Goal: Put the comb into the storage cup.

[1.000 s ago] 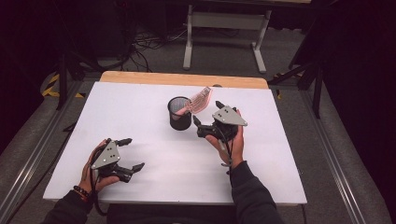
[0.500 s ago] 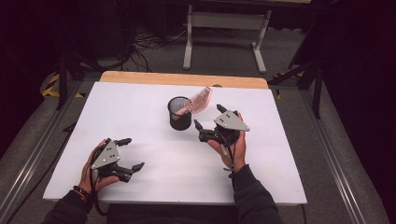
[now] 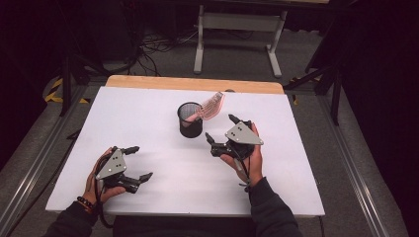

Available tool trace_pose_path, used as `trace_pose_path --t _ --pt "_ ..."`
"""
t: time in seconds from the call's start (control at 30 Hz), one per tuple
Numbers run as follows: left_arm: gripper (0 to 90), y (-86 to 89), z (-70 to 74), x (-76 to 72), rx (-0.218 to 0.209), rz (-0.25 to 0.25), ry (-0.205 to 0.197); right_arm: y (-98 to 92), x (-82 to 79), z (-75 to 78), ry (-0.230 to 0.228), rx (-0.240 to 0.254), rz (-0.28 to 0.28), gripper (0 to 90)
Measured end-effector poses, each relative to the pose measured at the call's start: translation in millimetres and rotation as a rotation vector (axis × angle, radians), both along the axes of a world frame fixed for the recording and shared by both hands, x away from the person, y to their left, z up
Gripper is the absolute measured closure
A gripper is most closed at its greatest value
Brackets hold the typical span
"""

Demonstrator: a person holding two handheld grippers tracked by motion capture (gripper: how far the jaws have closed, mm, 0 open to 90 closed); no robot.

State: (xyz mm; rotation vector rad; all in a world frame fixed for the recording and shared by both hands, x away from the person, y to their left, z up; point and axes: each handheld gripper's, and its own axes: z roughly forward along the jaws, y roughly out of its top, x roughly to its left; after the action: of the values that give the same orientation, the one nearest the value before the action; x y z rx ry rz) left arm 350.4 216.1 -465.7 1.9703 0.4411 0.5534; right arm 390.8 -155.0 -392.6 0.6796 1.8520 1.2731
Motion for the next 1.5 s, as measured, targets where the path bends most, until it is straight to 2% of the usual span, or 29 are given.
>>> trace_pose_path --t 0.13,0.27,0.47,0.73,1.5 --pt "6.3 0.3 0.5 -0.2 0.001 -0.002 -0.002 3.5 -3.2 -2.1 -0.007 -0.033 0.007 8.3" --pt "6.3 0.2 0.4 -0.2 0.002 -0.003 -0.002 5.2 -6.2 -3.1 -0.010 -0.046 0.017 8.4" --pt "6.2 0.2 0.5 -0.1 0.005 -0.003 -0.002 3.8 -9.8 -4.5 -0.014 -0.046 0.023 8.6" --pt "6.2 -0.1 0.5 -0.2 0.006 -0.005 -0.002 3.2 -15.8 -4.7 -0.026 -0.069 0.033 8.6" --pt "6.2 -0.7 -0.3 0.5 0.003 -0.007 0.002 -8.8 -29.9 -5.5 -0.035 -0.078 0.044 8.6"
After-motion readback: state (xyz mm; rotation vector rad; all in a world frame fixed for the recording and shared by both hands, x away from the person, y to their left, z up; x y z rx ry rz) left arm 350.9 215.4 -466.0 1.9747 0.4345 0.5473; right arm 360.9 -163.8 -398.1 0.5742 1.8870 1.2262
